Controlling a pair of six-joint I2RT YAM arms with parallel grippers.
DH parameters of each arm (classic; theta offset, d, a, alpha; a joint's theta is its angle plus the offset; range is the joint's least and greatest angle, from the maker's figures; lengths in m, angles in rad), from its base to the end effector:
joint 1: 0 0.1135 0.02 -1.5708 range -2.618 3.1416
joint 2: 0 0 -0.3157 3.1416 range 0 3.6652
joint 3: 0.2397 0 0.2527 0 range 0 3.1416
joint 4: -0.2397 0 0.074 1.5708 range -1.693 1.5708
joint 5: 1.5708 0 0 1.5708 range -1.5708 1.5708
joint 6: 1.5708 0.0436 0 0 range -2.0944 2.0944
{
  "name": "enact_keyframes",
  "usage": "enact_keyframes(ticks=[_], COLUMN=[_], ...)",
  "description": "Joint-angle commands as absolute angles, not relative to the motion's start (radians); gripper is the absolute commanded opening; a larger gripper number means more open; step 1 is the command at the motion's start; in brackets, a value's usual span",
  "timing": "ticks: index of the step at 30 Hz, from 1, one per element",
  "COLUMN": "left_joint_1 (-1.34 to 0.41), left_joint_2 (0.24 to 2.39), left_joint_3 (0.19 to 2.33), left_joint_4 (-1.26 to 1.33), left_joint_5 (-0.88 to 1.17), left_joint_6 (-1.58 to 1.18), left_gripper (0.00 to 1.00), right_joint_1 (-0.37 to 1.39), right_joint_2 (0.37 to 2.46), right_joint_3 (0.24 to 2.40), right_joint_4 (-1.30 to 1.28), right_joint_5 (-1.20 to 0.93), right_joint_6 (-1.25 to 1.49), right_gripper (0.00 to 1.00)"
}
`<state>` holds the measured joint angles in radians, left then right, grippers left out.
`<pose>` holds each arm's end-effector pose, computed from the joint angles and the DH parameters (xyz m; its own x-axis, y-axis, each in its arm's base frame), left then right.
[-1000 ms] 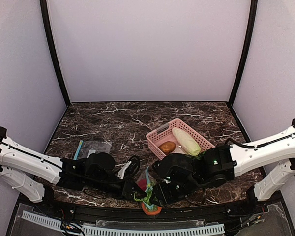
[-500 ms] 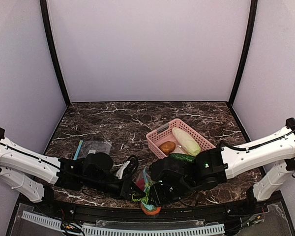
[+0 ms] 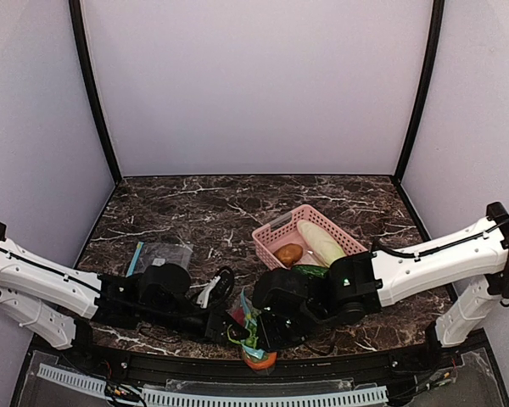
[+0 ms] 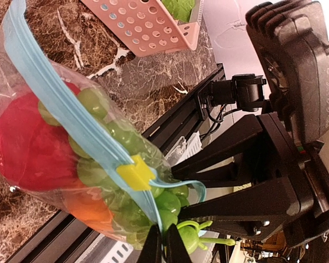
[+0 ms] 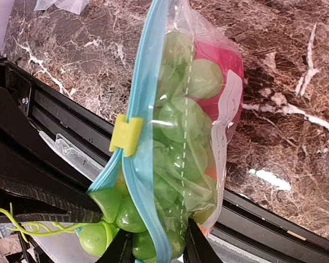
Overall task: Place the food in the zip-top bag and seal the zipper
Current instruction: Adjust the fake fruit in the zipper food storage bag.
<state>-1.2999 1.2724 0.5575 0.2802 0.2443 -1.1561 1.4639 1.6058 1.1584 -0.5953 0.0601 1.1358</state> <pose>0.0587 -0.2508 0.2507 -0.9548 0.1193 -0.2722 0.2972 0.3908 -0.8712 0.0386 0.3353 0.2754 -0.9360 -0.2380 -0.2594 -0.3333 0.8364 0.4351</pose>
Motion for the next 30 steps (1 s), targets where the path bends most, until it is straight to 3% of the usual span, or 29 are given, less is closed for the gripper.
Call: enact_keyframes(ticks=[1, 20, 30], left_joint_1=[-1.315, -1.306, -1.290], left_joint_2=[1.189, 1.071, 1.124], left_joint_3=[0.548, 0.556, 0.607], left_joint_4=[0.371, 0.257, 0.278], left_joint_5=[0.258, 0.155, 0.222], left_joint_6=[-1.166, -1.145, -1.127], left_gripper=[0.01, 0.01, 0.01], right_joint_1=[1.429, 1.422, 1.418], right_joint_2=[1.715, 1.727, 1.724], right_joint_3=[1.122, 1.163, 1.227], right_joint_4=[-0.671, -0.850, -0.874], right_joint_5=[0.154, 0.234, 0.264], right_joint_6=[1.130, 1.144, 1.125], right_gripper=[0.27, 0.28, 0.28])
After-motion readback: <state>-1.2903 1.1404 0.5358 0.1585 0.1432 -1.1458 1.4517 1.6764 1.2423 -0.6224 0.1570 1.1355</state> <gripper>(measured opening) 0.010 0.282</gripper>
